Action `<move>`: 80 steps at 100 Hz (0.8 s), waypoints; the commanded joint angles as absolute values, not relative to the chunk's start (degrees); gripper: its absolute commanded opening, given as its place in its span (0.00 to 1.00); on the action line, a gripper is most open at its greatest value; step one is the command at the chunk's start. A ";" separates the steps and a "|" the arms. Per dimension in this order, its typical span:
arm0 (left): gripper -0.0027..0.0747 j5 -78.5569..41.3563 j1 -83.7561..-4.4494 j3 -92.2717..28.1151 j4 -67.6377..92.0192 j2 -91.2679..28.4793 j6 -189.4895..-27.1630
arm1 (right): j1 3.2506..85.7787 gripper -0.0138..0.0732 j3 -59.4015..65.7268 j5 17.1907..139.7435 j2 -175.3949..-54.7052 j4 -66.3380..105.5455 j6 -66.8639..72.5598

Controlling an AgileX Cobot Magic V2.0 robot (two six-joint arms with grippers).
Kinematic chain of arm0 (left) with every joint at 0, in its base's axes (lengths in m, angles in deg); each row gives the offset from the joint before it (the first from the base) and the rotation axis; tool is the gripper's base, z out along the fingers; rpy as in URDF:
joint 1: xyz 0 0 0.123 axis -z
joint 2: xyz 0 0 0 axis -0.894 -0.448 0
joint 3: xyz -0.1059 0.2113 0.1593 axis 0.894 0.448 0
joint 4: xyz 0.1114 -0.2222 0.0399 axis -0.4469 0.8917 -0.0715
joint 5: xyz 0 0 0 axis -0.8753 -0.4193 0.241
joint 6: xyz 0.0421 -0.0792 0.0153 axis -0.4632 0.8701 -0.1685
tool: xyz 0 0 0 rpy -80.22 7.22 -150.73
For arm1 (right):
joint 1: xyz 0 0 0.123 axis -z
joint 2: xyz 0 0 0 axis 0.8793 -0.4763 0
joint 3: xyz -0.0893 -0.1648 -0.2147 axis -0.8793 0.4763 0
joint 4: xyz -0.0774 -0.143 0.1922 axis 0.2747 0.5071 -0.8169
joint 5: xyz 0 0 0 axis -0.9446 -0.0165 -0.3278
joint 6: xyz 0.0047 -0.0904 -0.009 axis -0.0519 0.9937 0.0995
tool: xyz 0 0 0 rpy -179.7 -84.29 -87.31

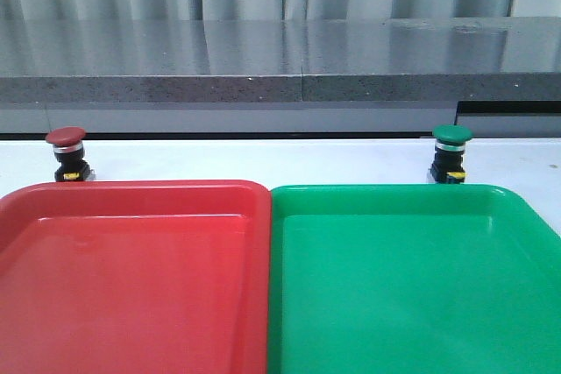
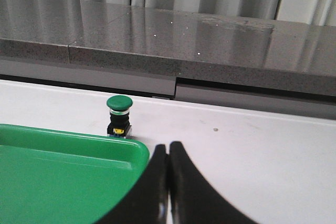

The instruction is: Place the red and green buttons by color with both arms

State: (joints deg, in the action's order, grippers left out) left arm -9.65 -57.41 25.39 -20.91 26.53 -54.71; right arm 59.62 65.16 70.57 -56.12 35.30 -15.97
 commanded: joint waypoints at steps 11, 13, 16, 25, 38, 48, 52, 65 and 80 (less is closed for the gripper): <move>0.01 -5.21 -57.32 27.80 -20.87 28.16 -54.41 | 59.94 0.04 64.30 65.48 -54.85 35.21 -16.01; 0.01 -5.21 -57.32 27.80 -20.87 28.16 -54.41 | 59.94 0.04 64.30 65.48 -54.85 35.21 -16.01; 0.01 -5.21 -57.32 27.80 -20.87 28.16 -54.41 | 59.94 0.04 64.30 65.48 -54.85 35.21 -16.01; 0.01 -5.10 -57.32 27.80 -20.87 28.16 -54.41 | 59.94 0.04 64.30 65.48 -54.85 35.21 -16.01; 0.01 -5.10 -57.32 27.42 -20.63 28.16 -54.29 | 59.94 0.04 64.30 65.48 -54.85 35.21 -16.01; 0.01 -5.45 -57.32 25.20 -19.61 27.69 -54.29 | 59.94 0.04 64.30 65.48 -54.85 35.21 -16.01; 0.01 -5.77 -57.32 23.69 -18.79 26.87 -54.29 | 59.94 0.04 64.30 65.48 -54.85 35.21 -16.01; 0.01 -10.82 -57.32 17.11 -17.84 21.88 -54.29 | 59.94 0.04 64.30 65.48 -54.85 35.21 -16.01; 0.01 -15.86 -57.32 7.18 -17.84 12.07 -54.29 | 59.94 0.04 64.30 65.48 -54.85 35.21 -16.01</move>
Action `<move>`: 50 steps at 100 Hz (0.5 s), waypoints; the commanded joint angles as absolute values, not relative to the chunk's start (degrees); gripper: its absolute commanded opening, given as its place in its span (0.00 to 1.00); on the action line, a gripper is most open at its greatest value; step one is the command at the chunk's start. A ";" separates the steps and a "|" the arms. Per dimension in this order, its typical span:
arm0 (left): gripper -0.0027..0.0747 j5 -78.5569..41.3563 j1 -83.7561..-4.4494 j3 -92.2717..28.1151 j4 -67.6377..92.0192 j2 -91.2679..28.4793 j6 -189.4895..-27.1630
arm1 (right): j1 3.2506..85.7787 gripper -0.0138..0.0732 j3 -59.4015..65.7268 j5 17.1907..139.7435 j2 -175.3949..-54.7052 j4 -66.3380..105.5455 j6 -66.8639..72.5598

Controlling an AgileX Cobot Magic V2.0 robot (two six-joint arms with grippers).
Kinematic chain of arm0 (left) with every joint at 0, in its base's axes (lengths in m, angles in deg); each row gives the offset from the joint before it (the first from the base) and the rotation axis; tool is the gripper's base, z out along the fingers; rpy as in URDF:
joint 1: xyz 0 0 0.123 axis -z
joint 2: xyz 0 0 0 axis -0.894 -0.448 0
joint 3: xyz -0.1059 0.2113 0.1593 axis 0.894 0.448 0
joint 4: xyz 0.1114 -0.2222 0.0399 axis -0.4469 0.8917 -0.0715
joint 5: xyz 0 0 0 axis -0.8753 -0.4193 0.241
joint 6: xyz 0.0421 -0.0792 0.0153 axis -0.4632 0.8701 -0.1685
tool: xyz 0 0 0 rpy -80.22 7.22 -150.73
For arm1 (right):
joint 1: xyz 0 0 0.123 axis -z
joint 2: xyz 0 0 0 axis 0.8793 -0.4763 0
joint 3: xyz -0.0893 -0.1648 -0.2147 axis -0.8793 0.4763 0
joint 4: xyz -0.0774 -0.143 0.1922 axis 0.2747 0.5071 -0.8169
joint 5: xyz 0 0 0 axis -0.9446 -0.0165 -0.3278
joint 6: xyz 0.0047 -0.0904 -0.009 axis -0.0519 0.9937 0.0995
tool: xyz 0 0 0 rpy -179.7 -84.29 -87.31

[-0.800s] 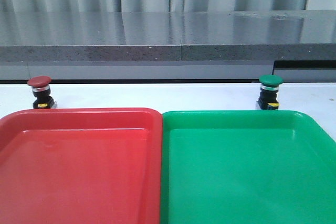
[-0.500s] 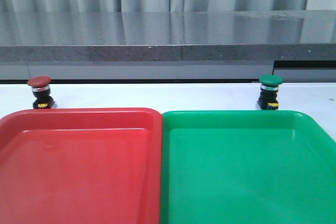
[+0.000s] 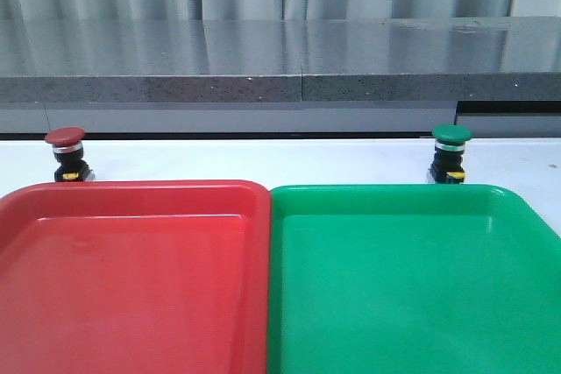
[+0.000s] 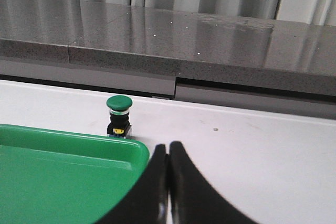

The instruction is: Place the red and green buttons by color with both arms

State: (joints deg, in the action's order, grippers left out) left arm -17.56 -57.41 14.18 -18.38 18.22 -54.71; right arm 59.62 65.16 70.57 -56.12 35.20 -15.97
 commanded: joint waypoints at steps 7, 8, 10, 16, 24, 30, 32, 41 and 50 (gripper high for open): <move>0.01 -15.86 -57.32 2.86 -18.05 6.79 -54.29 | 59.94 0.04 64.30 65.48 -54.85 35.21 -16.01; 0.01 -15.94 -57.32 2.43 -18.17 6.25 -54.29 | 59.94 0.04 64.30 65.48 -54.85 35.21 -16.01; 0.01 -16.08 -57.32 1.13 -18.19 4.67 -54.29 | 59.94 0.04 64.30 65.48 -54.85 35.21 -16.01; 0.01 -17.96 -57.32 -2.96 -18.44 -0.09 -54.40 | 59.94 0.04 64.30 65.48 -54.85 35.21 -16.01; 0.01 -21.52 -57.32 -7.91 -19.03 -5.94 -54.40 | 59.94 0.04 64.30 65.48 -54.85 35.21 -16.01; 0.01 -24.57 -57.32 -11.69 -19.03 -10.65 -54.40 | 59.94 0.04 64.30 65.48 -54.85 35.21 -16.01; 0.01 -25.70 -57.32 -12.51 -19.03 -12.17 -54.40 | 59.94 0.04 64.30 65.48 -54.85 35.21 -16.01; 0.01 -29.80 -57.32 -17.15 -19.03 -18.40 -54.40 | 59.94 0.04 64.30 65.48 -54.85 35.21 -16.01; 0.01 -31.74 -57.32 -20.51 -19.03 -23.07 -54.40 | 59.94 0.04 64.30 65.48 -54.85 35.21 -16.01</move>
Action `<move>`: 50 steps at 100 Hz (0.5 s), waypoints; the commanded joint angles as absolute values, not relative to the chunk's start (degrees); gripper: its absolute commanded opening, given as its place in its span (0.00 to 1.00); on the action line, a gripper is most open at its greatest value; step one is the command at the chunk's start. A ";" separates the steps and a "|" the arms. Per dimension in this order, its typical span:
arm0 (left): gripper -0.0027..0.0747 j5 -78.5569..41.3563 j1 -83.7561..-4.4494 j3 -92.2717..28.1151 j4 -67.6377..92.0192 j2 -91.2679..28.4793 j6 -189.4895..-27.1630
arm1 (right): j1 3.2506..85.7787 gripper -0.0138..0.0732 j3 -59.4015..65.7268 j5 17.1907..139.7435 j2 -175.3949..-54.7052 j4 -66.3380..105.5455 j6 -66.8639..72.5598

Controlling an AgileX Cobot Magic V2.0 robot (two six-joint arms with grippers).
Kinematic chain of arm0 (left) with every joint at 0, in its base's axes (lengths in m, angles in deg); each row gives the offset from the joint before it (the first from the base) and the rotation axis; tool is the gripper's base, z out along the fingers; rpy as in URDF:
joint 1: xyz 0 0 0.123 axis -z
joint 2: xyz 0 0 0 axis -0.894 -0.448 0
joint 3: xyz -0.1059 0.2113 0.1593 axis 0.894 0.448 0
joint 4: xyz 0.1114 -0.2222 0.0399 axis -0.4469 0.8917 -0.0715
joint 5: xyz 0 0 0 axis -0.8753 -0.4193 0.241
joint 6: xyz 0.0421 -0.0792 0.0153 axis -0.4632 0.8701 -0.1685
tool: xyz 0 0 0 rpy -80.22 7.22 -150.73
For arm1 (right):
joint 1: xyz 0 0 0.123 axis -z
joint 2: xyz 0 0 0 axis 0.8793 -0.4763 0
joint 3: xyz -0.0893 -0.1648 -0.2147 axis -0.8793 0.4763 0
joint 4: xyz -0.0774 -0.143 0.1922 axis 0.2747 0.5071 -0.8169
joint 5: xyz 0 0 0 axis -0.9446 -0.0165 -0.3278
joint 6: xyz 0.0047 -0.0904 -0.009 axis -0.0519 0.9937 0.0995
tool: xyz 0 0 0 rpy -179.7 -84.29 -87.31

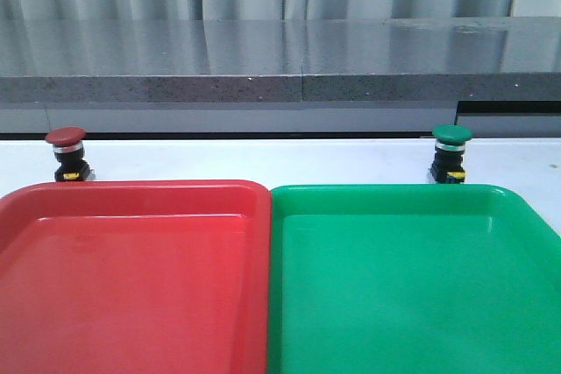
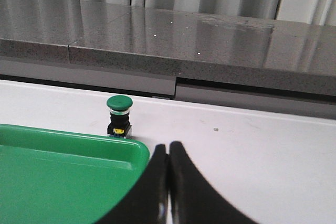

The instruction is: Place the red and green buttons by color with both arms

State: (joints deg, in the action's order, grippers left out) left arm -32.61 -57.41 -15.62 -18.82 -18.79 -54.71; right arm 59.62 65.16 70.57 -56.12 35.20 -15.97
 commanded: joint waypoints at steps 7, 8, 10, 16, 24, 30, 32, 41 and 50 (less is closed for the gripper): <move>0.01 -32.23 -57.32 -22.17 -19.27 -26.47 -54.40 | 59.94 0.04 64.30 65.48 -54.85 35.21 -16.01; 0.01 -32.23 -57.32 -22.42 -19.27 -27.07 -54.40 | 59.94 0.04 64.30 65.48 -54.85 35.21 -16.01; 0.01 -32.34 -57.32 -22.66 -19.27 -27.93 -54.40 | 59.94 0.04 64.30 65.48 -54.85 35.21 -16.01; 0.01 -32.34 -57.32 -23.49 -19.27 -29.84 -54.40 | 59.94 0.04 64.30 65.48 -54.85 35.21 -16.01; 0.01 -32.59 -57.32 -24.00 -19.27 -31.68 -54.40 | 59.94 0.04 64.30 65.48 -54.85 35.21 -16.01; 0.05 -32.59 -57.32 -24.00 -19.27 -31.97 -54.40 | 59.94 0.04 64.30 65.48 -54.85 35.21 -16.01; 0.07 -32.59 -57.32 -24.00 -19.27 -32.01 -54.40 | 59.94 0.04 64.30 65.48 -54.85 35.21 -16.01; 0.27 -32.62 -57.32 -24.00 -19.27 -32.01 -54.40 | 59.94 0.04 64.30 65.48 -54.85 35.21 -16.01; 0.58 -32.62 -57.32 -24.00 -19.27 -31.91 -54.40 | 59.94 0.04 64.30 65.48 -54.85 35.21 -16.01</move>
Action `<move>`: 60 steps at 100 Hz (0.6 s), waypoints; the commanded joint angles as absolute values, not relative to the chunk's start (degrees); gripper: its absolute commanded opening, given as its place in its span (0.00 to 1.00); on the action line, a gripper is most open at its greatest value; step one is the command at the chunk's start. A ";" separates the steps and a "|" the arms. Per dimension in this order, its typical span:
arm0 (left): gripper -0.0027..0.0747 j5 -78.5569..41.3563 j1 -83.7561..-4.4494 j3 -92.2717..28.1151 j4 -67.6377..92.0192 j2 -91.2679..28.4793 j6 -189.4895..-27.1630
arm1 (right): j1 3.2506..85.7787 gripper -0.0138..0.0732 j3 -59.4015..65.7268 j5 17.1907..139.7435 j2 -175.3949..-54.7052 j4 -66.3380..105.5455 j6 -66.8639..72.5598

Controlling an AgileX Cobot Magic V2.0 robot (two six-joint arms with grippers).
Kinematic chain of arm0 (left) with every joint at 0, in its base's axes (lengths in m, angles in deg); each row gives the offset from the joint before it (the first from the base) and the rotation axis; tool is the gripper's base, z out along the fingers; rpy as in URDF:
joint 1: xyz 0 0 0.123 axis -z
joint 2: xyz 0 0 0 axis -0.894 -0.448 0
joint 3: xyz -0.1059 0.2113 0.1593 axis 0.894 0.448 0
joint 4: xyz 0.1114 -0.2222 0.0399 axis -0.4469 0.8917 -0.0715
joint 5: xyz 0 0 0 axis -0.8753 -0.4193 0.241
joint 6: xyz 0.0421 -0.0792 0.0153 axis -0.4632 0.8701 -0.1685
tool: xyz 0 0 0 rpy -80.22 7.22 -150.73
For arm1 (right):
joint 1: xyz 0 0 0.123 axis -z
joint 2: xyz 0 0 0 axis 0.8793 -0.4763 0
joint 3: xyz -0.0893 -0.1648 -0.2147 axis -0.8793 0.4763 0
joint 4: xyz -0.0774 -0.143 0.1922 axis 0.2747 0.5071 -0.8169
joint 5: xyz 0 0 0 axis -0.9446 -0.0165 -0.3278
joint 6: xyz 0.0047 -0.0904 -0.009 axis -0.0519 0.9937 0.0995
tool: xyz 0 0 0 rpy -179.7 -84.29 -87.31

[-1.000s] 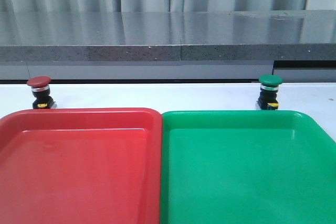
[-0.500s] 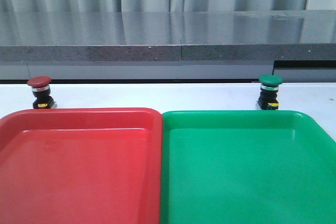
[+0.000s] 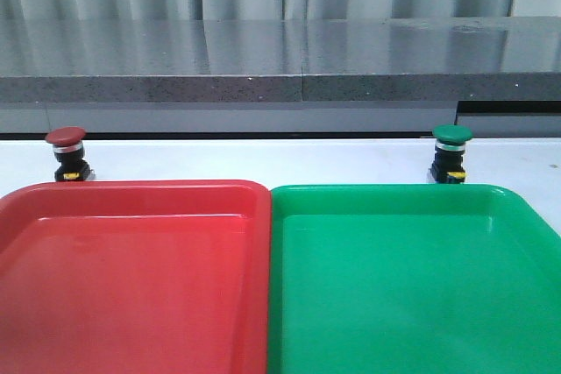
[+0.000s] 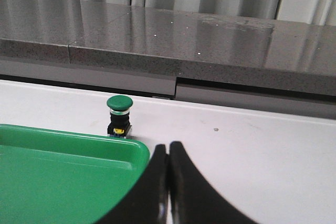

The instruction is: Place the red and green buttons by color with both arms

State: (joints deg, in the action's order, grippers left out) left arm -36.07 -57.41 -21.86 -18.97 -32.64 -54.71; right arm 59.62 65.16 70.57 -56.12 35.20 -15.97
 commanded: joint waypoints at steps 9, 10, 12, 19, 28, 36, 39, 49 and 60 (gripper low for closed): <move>0.82 -32.73 -57.32 -24.00 -19.27 -31.91 -54.40 | 59.94 0.04 64.30 65.48 -54.85 35.21 -16.01; 0.83 -32.73 -57.32 -24.00 -19.27 -31.91 -54.40 | 59.94 0.04 64.30 65.48 -54.85 35.21 -16.01; 0.86 -32.85 -57.32 -24.00 -19.00 -31.91 -54.40 | 59.94 0.04 64.30 65.48 -54.85 35.21 -16.01; 0.89 -33.25 -57.32 -24.00 -18.29 -31.91 -54.40 | 59.94 0.04 64.30 65.48 -54.85 35.21 -16.01; 0.89 -32.60 -57.04 -24.00 -17.68 -32.02 -54.40 | 59.94 0.04 64.30 65.48 -54.85 35.21 -16.01; 0.88 -30.34 -56.17 -24.00 -16.32 -32.29 -54.40 | 59.94 0.04 64.30 65.48 -54.85 35.21 -16.01; 0.88 -29.32 -55.75 -24.14 -15.96 -32.54 -54.40 | 59.94 0.04 64.30 65.48 -54.85 35.21 -16.01; 0.85 -29.21 -54.19 -26.59 -15.73 -35.55 -54.29 | 59.94 0.04 64.30 65.48 -54.85 35.21 -16.01; 0.84 -29.34 -53.00 -30.20 -15.66 -40.67 -54.29 | 59.94 0.04 64.30 65.48 -54.85 35.21 -16.01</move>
